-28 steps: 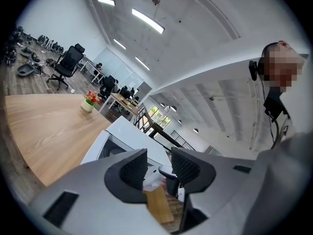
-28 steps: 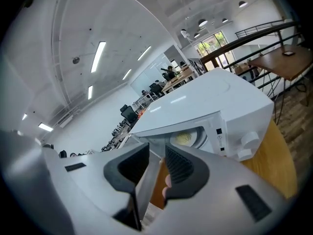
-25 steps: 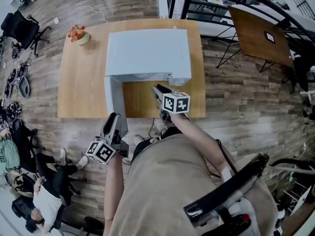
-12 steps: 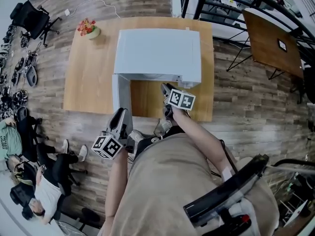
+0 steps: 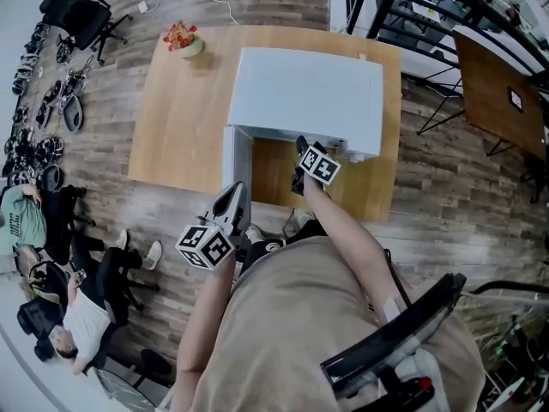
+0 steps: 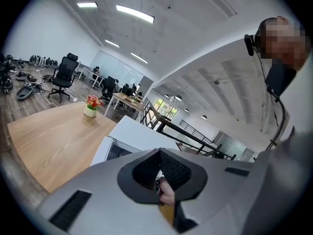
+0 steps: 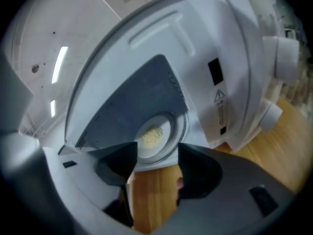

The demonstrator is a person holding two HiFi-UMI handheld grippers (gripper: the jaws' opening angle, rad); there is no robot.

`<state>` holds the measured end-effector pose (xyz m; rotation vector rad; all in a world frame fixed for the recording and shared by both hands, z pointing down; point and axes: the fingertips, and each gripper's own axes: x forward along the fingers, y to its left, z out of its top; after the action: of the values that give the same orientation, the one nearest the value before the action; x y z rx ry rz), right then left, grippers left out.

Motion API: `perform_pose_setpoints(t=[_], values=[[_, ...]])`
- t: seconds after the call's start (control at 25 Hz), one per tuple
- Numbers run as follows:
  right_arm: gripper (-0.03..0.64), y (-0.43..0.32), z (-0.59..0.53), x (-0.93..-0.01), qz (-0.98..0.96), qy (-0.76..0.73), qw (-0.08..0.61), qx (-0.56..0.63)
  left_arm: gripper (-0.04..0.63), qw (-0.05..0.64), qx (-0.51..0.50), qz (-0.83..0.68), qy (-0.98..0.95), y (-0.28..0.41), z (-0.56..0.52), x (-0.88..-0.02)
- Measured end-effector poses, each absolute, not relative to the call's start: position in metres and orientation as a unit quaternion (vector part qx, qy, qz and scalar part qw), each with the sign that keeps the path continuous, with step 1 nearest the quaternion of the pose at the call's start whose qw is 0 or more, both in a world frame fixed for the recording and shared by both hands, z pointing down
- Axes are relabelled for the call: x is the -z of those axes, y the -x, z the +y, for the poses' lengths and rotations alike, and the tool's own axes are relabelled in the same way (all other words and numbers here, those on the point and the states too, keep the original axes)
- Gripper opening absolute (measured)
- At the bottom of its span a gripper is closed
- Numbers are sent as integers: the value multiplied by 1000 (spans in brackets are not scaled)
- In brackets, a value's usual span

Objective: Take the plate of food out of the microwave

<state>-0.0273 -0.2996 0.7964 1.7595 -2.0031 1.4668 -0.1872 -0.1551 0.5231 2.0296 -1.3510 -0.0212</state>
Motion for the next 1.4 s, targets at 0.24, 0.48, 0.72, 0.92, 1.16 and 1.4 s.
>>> perform_pose_setpoints(t=[0.24,0.48,0.72,0.92,1.16,1.4], values=[[278,34,-319,-825,-631,-623,71,-457,5,344,-8,-519,-782,199,-163,-523],[330,36,-334,-843,-622,-659,109,-408,6,351,-11,-522,-777,211,-156,-522],[334,36,-348,-858,-607,-677,143,-391,6,359,-16,-534,-766,231,-140,-526],[333,37,-351,-868,-600,-676,162,-397,6,361,-20,-541,-759,242,-128,-530],[315,32,-337,-870,-595,-669,144,-421,6,364,-16,-543,-756,249,-121,-534],[187,19,-316,-867,-588,-656,80,-466,6,368,-12,-534,-761,244,-118,-537]])
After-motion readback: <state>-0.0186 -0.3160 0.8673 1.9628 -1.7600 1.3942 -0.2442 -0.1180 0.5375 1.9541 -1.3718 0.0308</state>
